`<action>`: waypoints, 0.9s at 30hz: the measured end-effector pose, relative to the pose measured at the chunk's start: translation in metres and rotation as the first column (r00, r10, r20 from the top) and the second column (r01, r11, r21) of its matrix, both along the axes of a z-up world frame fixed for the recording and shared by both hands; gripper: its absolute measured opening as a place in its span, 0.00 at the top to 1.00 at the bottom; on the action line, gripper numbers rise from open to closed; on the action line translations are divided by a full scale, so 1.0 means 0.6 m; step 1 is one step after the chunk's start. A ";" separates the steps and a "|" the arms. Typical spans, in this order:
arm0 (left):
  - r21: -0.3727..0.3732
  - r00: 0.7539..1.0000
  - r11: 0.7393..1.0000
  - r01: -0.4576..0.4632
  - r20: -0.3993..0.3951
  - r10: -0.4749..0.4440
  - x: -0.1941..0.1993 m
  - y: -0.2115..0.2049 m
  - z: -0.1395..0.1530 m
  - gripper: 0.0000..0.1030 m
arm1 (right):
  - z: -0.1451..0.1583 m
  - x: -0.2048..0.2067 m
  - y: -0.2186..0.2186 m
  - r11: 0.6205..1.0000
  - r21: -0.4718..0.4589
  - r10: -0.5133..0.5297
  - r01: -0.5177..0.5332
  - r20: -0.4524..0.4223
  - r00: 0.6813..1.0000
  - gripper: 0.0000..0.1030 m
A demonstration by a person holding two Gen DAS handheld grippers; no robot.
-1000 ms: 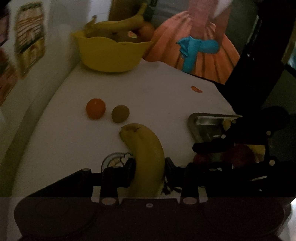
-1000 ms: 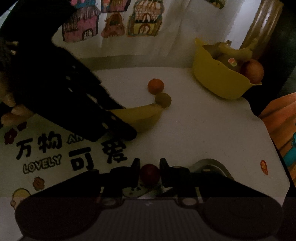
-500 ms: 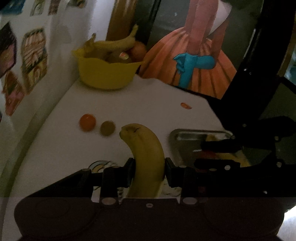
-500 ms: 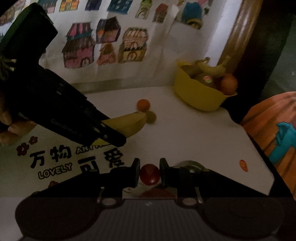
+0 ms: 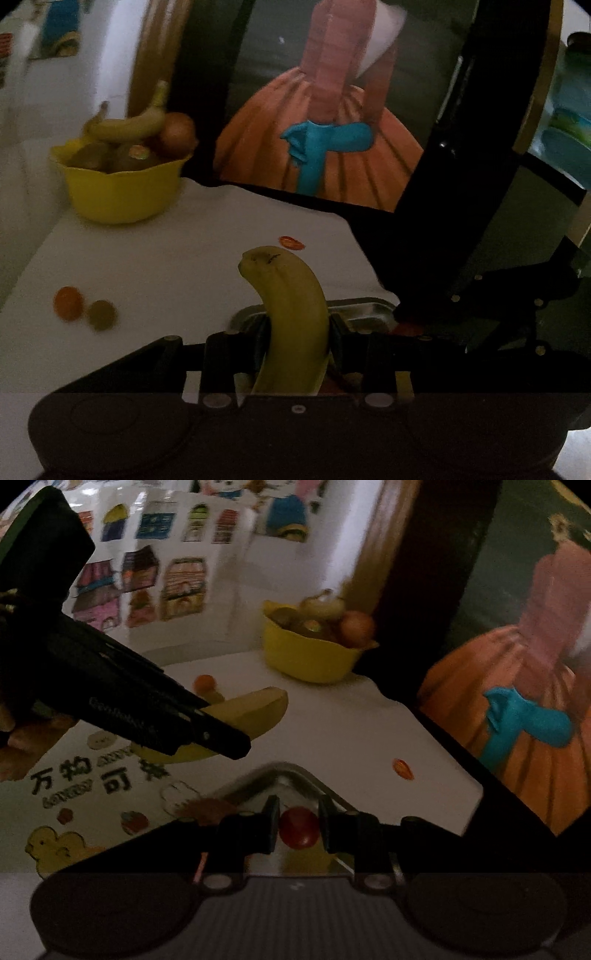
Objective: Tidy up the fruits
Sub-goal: 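Lift the banana with the left tool while the right tool carries the red fruit over the tray, then open both tools to release the banana and red fruit into the tray, then withdraw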
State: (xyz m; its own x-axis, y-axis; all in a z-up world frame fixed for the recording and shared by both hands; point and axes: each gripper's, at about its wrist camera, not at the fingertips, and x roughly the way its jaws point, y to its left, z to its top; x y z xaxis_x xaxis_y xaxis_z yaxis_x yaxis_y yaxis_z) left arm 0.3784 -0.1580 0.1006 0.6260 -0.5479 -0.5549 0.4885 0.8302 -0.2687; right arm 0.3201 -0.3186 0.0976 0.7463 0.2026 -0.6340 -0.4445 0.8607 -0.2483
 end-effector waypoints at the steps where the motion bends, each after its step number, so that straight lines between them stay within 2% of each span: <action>1: 0.004 1.000 1.000 0.006 -0.001 -0.006 0.004 -0.009 -0.003 0.65 | -0.003 0.001 -0.008 1.000 0.004 -0.009 0.009 -0.003 1.000 0.75; 11: 0.069 0.999 0.997 0.043 -0.036 -0.041 0.042 -0.074 -0.047 0.65 | -0.045 0.026 -0.060 0.996 0.071 -0.049 0.052 -0.042 0.998 0.75; 27: 0.123 0.999 0.991 0.046 0.000 -0.046 0.044 -0.094 -0.056 0.64 | -0.088 0.043 -0.103 0.985 0.149 -0.080 0.091 -0.076 0.994 0.74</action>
